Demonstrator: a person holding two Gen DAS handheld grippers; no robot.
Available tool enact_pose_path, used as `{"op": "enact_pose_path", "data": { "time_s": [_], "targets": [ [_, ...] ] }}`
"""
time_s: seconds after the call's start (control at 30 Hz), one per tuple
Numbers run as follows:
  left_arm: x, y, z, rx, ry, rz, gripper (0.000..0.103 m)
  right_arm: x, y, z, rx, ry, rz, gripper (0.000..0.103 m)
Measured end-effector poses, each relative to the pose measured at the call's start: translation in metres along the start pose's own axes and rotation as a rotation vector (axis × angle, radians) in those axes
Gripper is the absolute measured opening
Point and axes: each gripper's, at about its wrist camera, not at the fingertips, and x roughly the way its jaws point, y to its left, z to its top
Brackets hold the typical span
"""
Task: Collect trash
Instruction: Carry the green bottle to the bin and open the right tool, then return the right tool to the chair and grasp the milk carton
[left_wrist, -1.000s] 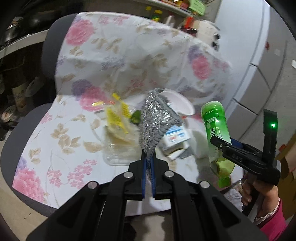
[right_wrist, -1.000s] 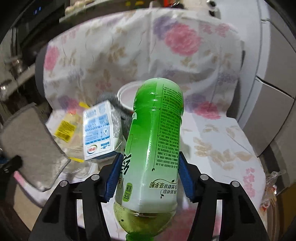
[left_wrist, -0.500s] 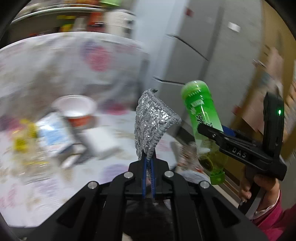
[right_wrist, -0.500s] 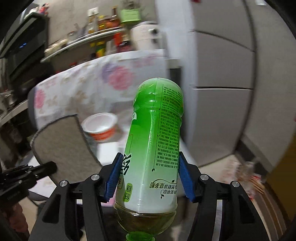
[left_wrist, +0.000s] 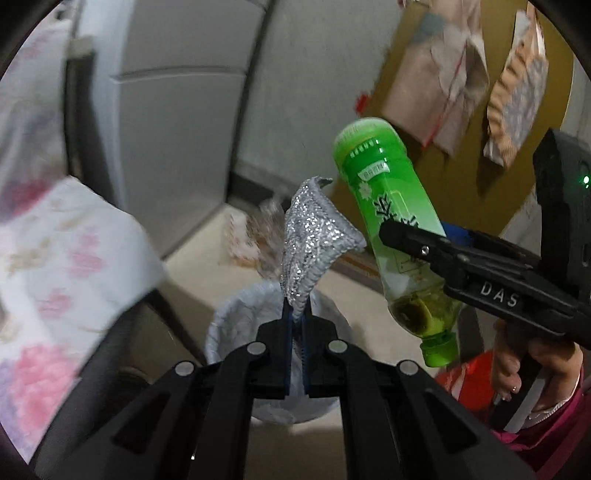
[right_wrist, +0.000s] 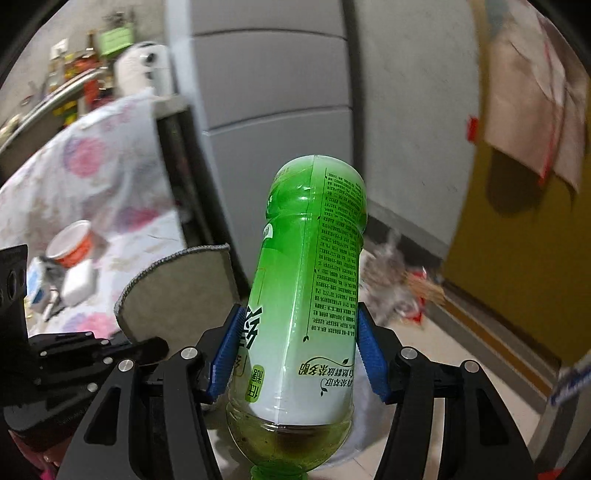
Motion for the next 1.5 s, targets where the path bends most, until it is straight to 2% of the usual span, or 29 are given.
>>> {"op": "enact_pose_path", "data": {
  "time_s": [0.07, 0.1, 0.13, 0.27, 0.37, 0.43, 0.53, 0.73, 0.83, 0.93, 1.1, 1.23, 1.37, 1.43, 1.47, 1.5],
  "targets": [
    [0.022, 0.001, 0.003, -0.006, 0.057, 0.001, 0.018, 0.014, -0.010, -0.005, 0.017, 0.029, -0.013, 0.060],
    [0.026, 0.001, 0.004, -0.011, 0.067, 0.006, 0.036, 0.023, -0.014, -0.007, 0.028, 0.045, -0.017, 0.060],
    [0.029, 0.002, 0.005, -0.018, 0.068, 0.022, 0.044, 0.033, -0.019, -0.011, 0.040, 0.065, -0.020, 0.060],
    [0.030, 0.017, 0.004, -0.044, 0.064, 0.048, 0.045, 0.072, -0.025, -0.026, 0.060, 0.141, -0.020, 0.061],
    [0.012, 0.028, 0.003, -0.059, 0.029, 0.093, 0.045, 0.095, -0.028, -0.037, 0.074, 0.194, -0.029, 0.064],
    [-0.002, 0.036, 0.003, -0.065, 0.004, 0.131, 0.045, 0.099, -0.027, -0.037, 0.086, 0.210, -0.047, 0.070],
    [-0.019, 0.047, 0.004, -0.078, -0.032, 0.184, 0.046, 0.081, -0.023, -0.026, 0.084, 0.168, -0.050, 0.070],
    [-0.068, 0.068, -0.008, -0.124, -0.085, 0.273, 0.046, 0.013, 0.005, 0.015, 0.030, 0.001, -0.035, 0.070],
    [-0.096, 0.080, -0.023, -0.150, -0.099, 0.327, 0.046, -0.008, 0.038, 0.027, -0.020, -0.039, 0.032, 0.070],
    [-0.128, 0.093, -0.045, -0.193, -0.114, 0.390, 0.046, -0.016, 0.070, 0.031, -0.078, -0.036, 0.107, 0.070],
    [-0.181, 0.113, -0.081, -0.256, -0.147, 0.554, 0.052, -0.018, 0.138, 0.028, -0.173, -0.028, 0.276, 0.070],
    [-0.212, 0.139, -0.108, -0.356, -0.162, 0.636, 0.052, -0.013, 0.199, 0.015, -0.278, -0.007, 0.394, 0.070],
    [-0.238, 0.165, -0.133, -0.446, -0.159, 0.722, 0.052, 0.000, 0.248, 0.005, -0.355, 0.037, 0.463, 0.070],
    [-0.251, 0.177, -0.144, -0.489, -0.169, 0.763, 0.057, 0.007, 0.267, 0.003, -0.379, 0.048, 0.477, 0.071],
    [-0.259, 0.185, -0.149, -0.518, -0.180, 0.790, 0.060, 0.010, 0.278, 0.001, -0.394, 0.051, 0.481, 0.073],
    [-0.267, 0.190, -0.155, -0.537, -0.187, 0.811, 0.062, 0.013, 0.284, 0.000, -0.403, 0.051, 0.486, 0.081]
  ]
}}
